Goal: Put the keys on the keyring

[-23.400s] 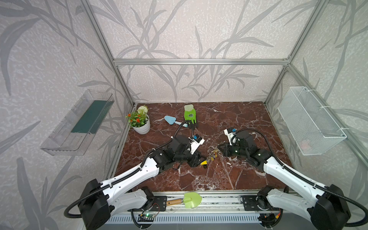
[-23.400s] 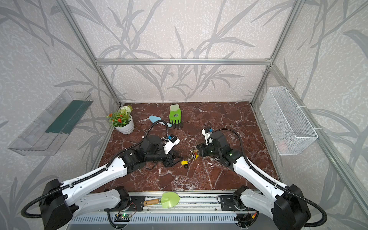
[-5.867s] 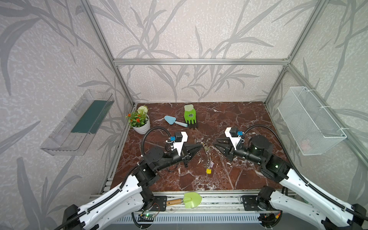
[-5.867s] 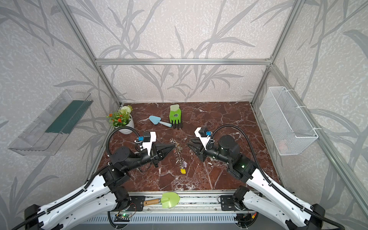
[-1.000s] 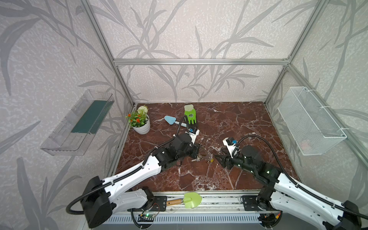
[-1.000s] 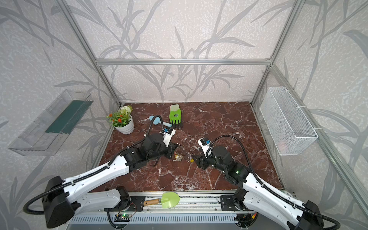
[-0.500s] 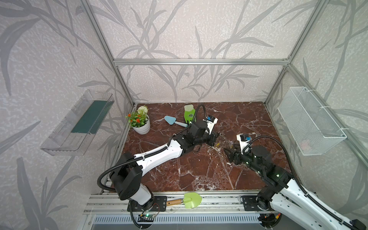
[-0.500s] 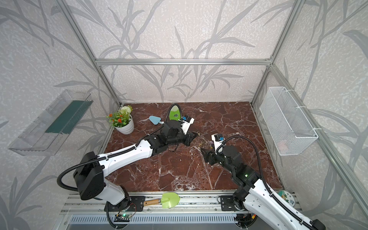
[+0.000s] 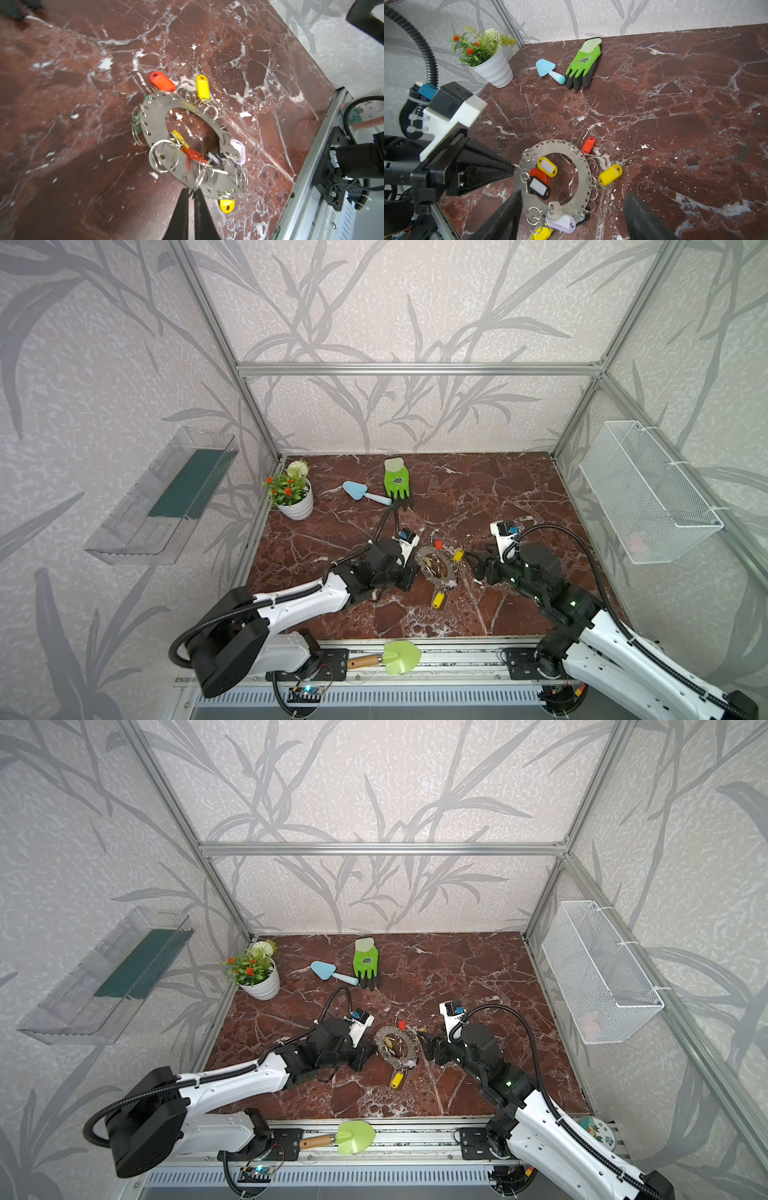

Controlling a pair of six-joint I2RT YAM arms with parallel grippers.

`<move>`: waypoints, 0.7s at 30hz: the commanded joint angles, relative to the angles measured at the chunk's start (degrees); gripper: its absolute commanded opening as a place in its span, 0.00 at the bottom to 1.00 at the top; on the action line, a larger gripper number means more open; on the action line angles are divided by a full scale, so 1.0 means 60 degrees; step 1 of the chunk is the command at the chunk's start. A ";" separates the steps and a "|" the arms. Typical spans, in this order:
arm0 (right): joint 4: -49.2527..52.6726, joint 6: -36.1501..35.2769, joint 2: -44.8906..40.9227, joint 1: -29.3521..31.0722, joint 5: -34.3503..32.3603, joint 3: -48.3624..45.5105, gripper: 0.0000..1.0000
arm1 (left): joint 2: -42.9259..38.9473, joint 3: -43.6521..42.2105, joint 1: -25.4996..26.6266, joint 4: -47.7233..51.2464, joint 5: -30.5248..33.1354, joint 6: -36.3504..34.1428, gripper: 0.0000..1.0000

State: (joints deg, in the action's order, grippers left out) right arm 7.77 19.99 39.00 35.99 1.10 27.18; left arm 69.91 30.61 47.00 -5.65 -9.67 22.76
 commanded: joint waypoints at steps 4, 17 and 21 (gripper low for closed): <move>-0.0748 0.0155 0.0332 -0.0213 0.0069 -0.0112 0.80 | -0.1717 -0.0694 -0.0533 0.0576 0.2755 0.1308 0.57; -0.1490 0.0304 0.1421 -0.1836 -0.0601 0.0434 0.99 | -0.3217 -0.0205 -0.1933 0.1983 0.8172 0.2986 0.99; -0.1760 0.0608 0.2151 -0.2971 -0.1811 0.0600 1.00 | -0.2363 0.0324 -0.2415 0.2910 1.1190 0.3462 0.99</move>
State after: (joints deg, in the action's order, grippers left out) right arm -0.19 21.71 50.24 20.78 -2.22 28.80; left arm 53.41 30.30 33.78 6.37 37.65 39.42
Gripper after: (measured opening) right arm 0.996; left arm 0.990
